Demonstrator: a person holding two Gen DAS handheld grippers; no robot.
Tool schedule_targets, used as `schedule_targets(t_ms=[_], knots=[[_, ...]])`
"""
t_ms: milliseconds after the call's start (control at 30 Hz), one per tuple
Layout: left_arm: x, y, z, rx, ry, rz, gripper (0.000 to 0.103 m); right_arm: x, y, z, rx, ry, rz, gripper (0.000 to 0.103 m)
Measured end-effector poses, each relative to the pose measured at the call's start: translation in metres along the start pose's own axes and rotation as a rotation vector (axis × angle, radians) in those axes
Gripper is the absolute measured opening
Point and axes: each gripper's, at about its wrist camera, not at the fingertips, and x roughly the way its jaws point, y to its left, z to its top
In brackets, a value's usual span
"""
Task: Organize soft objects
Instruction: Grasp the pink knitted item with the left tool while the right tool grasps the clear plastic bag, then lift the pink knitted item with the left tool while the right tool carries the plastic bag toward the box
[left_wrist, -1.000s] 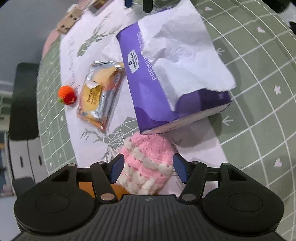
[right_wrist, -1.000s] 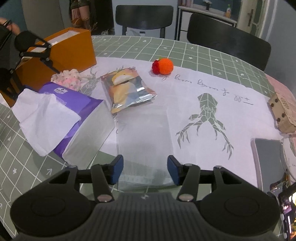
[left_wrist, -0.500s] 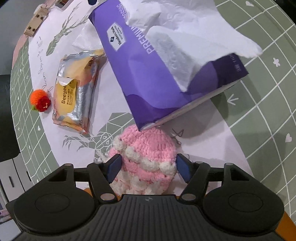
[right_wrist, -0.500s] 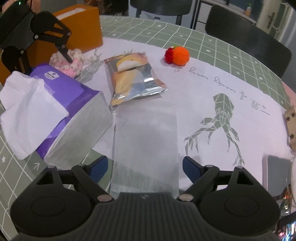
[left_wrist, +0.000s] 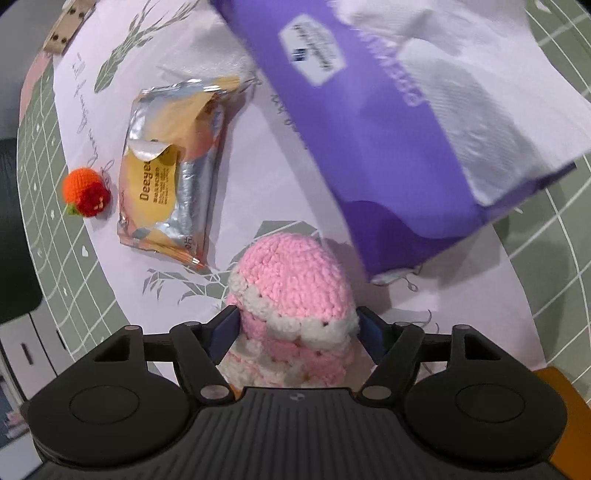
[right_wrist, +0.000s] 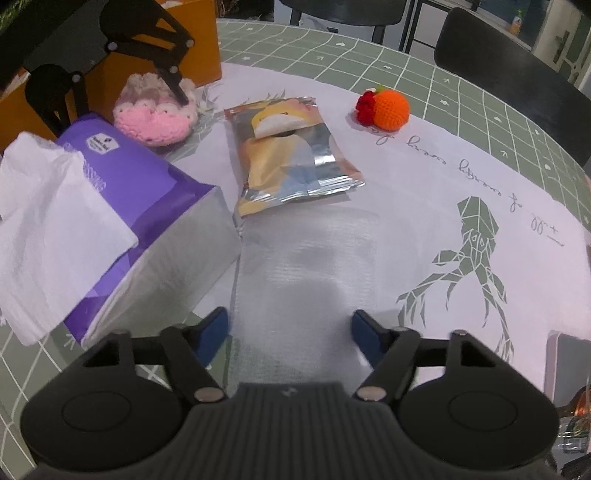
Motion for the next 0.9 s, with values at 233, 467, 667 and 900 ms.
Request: schedule_targets(t_ms=[233,467,667,900], knots=[[0.005,0.011,-0.003,-0.043,0.01,0.017,0.052,-0.005,-0.004,-0.001,0.017,-0.015,-0.035,0.017],[-0.002,0.004,0.001,0.0,0.038,0.046,0.034,-0.009,-0.002,-0.004,0.007,0.003,-0.081,0.002],[-0.013,-0.015,-0.001,0.008,0.057,0.035,0.032,-0.022,0.0,-0.011,-0.001,0.011,-0.118,0.001],[-0.027,-0.048,-0.001,0.042,0.082,0.036,0.031,-0.042,0.01,-0.022,0.0,0.008,-0.13,0.001]])
